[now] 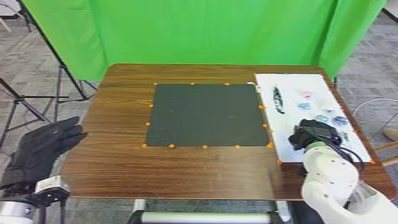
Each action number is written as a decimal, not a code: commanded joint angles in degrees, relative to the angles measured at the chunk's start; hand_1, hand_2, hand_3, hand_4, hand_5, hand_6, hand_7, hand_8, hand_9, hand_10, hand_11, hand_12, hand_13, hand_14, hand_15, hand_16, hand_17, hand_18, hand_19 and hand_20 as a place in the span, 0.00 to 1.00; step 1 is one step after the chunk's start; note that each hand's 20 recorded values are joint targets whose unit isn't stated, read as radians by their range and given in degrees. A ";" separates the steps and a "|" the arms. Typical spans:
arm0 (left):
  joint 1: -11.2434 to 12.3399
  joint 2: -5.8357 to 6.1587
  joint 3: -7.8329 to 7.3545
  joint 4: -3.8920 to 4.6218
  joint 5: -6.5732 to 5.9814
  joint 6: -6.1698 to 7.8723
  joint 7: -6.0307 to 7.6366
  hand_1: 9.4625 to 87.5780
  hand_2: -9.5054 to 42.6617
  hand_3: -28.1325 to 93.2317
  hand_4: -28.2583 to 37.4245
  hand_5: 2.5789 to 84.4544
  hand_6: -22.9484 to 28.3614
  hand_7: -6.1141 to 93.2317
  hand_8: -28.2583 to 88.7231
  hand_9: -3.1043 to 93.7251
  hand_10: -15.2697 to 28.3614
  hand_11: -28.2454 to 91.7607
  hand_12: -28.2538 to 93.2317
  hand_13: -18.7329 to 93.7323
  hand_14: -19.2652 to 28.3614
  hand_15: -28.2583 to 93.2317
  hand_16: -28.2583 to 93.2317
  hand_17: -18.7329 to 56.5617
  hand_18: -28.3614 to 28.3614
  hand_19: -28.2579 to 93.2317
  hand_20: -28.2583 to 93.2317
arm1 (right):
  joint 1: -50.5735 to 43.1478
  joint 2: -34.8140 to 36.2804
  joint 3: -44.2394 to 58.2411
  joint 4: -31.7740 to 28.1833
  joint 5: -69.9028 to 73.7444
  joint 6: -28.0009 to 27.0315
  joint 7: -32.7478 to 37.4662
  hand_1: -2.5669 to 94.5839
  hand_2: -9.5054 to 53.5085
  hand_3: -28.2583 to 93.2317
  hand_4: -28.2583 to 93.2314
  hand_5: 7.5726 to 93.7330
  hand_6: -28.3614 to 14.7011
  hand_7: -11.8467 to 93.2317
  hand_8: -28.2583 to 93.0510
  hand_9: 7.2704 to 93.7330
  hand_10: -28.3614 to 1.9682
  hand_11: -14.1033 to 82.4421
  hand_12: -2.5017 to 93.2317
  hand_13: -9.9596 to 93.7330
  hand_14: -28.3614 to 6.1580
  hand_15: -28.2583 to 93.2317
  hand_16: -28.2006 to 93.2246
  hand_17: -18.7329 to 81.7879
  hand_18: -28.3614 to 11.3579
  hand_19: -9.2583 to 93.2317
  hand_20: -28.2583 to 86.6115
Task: Arrange flowers
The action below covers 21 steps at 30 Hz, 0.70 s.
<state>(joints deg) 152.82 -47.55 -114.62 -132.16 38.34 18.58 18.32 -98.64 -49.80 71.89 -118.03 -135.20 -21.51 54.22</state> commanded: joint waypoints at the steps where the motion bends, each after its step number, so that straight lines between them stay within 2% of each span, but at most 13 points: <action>1: 0.40 0.27 0.19 0.15 -0.22 -0.08 0.19 0.23 0.30 0.90 0.21 0.52 0.71 0.20 0.17 0.41 0.85 0.52 0.30 0.40 0.98 0.68 0.14 0.12 0.87 0.70 0.32 | 0.88 -0.49 -1.08 1.21 -0.25 -0.81 1.18 0.35 0.14 0.83 0.06 0.76 0.39 0.37 0.19 0.75 0.15 0.53 0.26 0.71 0.28 0.84 0.41 0.47 0.00 0.95 0.37; 7: 0.31 0.35 0.25 0.22 -0.21 -0.23 0.29 0.23 0.30 0.90 0.21 0.52 0.72 0.20 0.17 0.41 0.85 0.52 0.30 0.40 0.98 0.68 0.14 0.12 0.87 0.70 0.32 | 2.64 -0.24 -4.11 3.52 -1.49 -3.34 1.01 0.36 0.13 0.83 0.06 0.77 0.40 0.38 0.19 0.75 0.15 0.53 0.27 0.71 0.28 0.84 0.41 0.47 0.00 0.95 0.37; 10: 0.02 0.16 0.26 0.25 -0.08 -0.33 -0.02 0.23 0.30 0.90 0.21 0.52 0.71 0.20 0.17 0.41 0.85 0.52 0.30 0.40 0.98 0.68 0.14 0.12 0.87 0.70 0.32 | 3.55 -0.26 -6.23 4.44 -2.06 -4.33 0.58 0.37 0.12 0.83 0.06 0.77 0.41 0.41 0.19 0.75 0.17 0.56 0.27 0.72 0.29 0.84 0.41 0.48 0.00 0.95 0.38; 11: 0.18 0.22 0.21 0.23 -0.17 -0.28 0.25 0.23 0.30 0.90 0.21 0.52 0.71 0.20 0.17 0.41 0.85 0.52 0.30 0.40 0.98 0.68 0.14 0.12 0.87 0.70 0.32 | 3.91 -0.40 -6.81 4.83 -2.21 -4.56 0.34 0.38 0.12 0.83 0.06 0.77 0.42 0.42 0.19 0.75 0.17 0.57 0.28 0.72 0.29 0.85 0.41 0.48 0.00 0.95 0.38; 12: -0.05 0.00 0.22 0.25 0.08 -0.52 -0.32 0.23 0.30 0.90 0.21 0.52 0.71 0.20 0.17 0.41 0.85 0.52 0.30 0.40 0.98 0.68 0.14 0.12 0.87 0.70 0.32 | 3.86 -0.46 -7.14 4.99 -1.81 -4.89 0.52 0.38 0.11 0.83 0.06 0.77 0.42 0.43 0.19 0.76 0.18 0.57 0.28 0.72 0.30 0.85 0.41 0.48 0.00 0.96 0.38; 13: -0.15 0.19 0.37 0.36 -0.09 -0.37 0.04 0.23 0.30 0.90 0.21 0.52 0.71 0.20 0.17 0.41 0.85 0.52 0.30 0.40 0.98 0.68 0.14 0.12 0.87 0.70 0.32 | 4.14 -0.56 -7.49 5.30 -1.47 -4.90 0.63 0.39 0.11 0.84 0.06 0.77 0.43 0.44 0.19 0.76 0.19 0.58 0.28 0.73 0.30 0.85 0.41 0.48 0.00 0.96 0.38; 15: -0.12 0.14 0.33 0.28 -0.07 -0.38 -0.06 0.23 0.30 0.90 0.21 0.52 0.71 0.20 0.17 0.41 0.85 0.52 0.30 0.40 0.98 0.68 0.14 0.12 0.87 0.70 0.32 | 4.38 -1.02 -7.72 5.85 -0.78 -5.85 0.78 0.40 0.10 0.84 0.06 0.77 0.44 0.45 0.18 0.76 0.21 0.59 0.28 0.73 0.31 0.85 0.42 0.48 0.00 0.96 0.38; 18: -0.19 0.06 0.18 0.34 -0.06 -0.48 -0.08 0.23 0.30 0.90 0.21 0.52 0.71 0.20 0.17 0.41 0.85 0.52 0.30 0.40 0.98 0.68 0.14 0.12 0.87 0.70 0.32 | 4.02 -1.57 -7.33 6.35 0.32 -6.46 0.63 0.43 0.09 0.84 0.04 0.77 0.45 0.43 0.33 0.76 0.21 0.60 0.28 0.74 0.32 0.85 0.42 0.49 0.00 0.96 0.40; 19: -0.12 0.07 0.17 0.30 -0.08 -0.40 0.03 0.23 0.30 0.90 0.21 0.52 0.71 0.20 0.17 0.41 0.85 0.52 0.30 0.40 0.98 0.68 0.14 0.12 0.87 0.70 0.32 | 4.05 -1.77 -7.34 6.56 0.94 -6.76 0.94 0.48 0.08 0.83 0.03 0.77 0.47 0.44 0.39 0.77 0.23 0.60 0.29 0.74 0.33 0.85 0.42 0.49 0.00 0.96 0.40; 21: -0.11 -0.03 0.08 0.30 0.03 -0.53 -0.15 0.22 0.30 0.90 0.21 0.52 0.71 0.20 0.17 0.41 0.85 0.52 0.30 0.40 0.98 0.68 0.14 0.12 0.87 0.70 0.32 | 3.81 -2.28 -7.02 7.05 1.54 -7.25 0.88 0.51 0.07 0.82 0.02 0.77 0.49 0.44 0.41 0.77 0.24 0.61 0.29 0.74 0.34 0.86 0.42 0.49 0.00 0.96 0.41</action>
<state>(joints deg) 152.40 -47.39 -114.43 -131.99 38.33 18.55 18.33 -92.59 -50.16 65.63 -113.88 -137.02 -25.89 54.92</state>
